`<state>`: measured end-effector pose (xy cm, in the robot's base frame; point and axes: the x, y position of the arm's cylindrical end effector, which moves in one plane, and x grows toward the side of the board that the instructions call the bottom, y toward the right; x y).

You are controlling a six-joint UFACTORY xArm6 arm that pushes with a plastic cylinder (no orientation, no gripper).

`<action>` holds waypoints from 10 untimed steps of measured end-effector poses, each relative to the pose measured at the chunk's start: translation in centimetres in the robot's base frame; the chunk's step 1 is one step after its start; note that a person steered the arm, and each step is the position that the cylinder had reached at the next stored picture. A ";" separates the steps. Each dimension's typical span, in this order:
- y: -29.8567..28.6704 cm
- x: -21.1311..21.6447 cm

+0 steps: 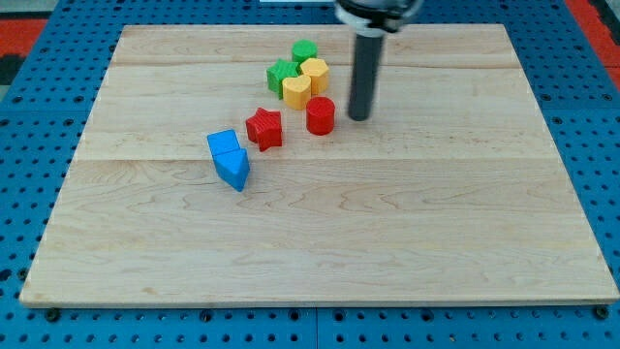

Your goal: Push the red circle to the top left corner

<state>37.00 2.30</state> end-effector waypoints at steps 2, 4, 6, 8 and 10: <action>-2.1 1.0; -9.4 -2.4; -9.7 -2.2; -17.1 1.0; -23.1 -5.6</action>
<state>31.36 -20.82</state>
